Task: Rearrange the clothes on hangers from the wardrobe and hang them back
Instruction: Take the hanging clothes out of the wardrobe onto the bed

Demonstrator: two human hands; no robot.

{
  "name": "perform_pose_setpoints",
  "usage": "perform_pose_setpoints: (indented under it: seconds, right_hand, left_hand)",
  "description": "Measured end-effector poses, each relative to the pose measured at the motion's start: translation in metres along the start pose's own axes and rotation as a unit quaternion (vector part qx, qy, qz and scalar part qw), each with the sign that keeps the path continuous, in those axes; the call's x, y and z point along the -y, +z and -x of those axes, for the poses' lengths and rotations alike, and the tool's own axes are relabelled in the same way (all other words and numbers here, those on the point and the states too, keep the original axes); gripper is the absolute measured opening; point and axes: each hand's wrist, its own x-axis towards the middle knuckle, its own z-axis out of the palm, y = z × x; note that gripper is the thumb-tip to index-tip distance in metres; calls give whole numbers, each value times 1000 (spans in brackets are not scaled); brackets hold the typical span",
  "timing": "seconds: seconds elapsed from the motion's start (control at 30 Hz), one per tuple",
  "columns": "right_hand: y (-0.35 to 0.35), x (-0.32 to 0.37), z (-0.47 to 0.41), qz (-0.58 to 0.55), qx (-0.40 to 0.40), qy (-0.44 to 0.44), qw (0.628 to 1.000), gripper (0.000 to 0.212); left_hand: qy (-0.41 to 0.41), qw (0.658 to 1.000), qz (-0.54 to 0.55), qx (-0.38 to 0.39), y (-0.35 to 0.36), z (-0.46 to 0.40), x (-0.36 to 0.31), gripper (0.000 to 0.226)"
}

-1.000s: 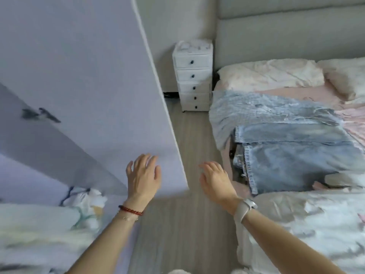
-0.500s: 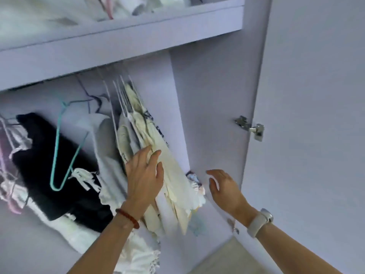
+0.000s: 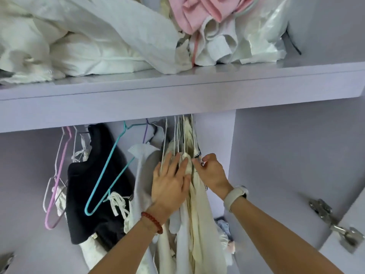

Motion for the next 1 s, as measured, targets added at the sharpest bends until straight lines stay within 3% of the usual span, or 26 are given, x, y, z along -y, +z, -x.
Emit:
perform_pose_setpoints:
  seconds: [0.13,0.23,0.33,0.5,0.63,0.77,0.9,1.0]
  right_hand:
    - [2,-5,-18,52,-22,-33,998,30]
    - [-2,-7,-26,157,-17,-83,984,39]
    - [-8,-10,-33,218,-2,-84,972,29]
    - [-25,-10,-48,142,-118,-73,980,27]
    - [-41,-30,-28,129,-142,-108,976,24]
    - [-56,-75,17,132,-140,-127,973,21]
    - [-77,-127,74,206,-146,-120,960,35]
    - [-101,-154,123,300,-144,-120,935,34]
  left_hand:
    - [-10,1000,5,-12,6,-1,14,47]
    - [-21,1000,12,3,13,-2,18,48]
    - [-28,999,25,5,18,0,11,47]
    - [-48,999,25,2,20,-5,6,48]
    - [-59,998,-2,-1,20,-5,5,49]
    - [-57,996,-22,-61,12,-5,-14,50]
    - [42,983,147,-102,21,2,-59,45]
    - [43,960,274,-26,50,14,-85,51]
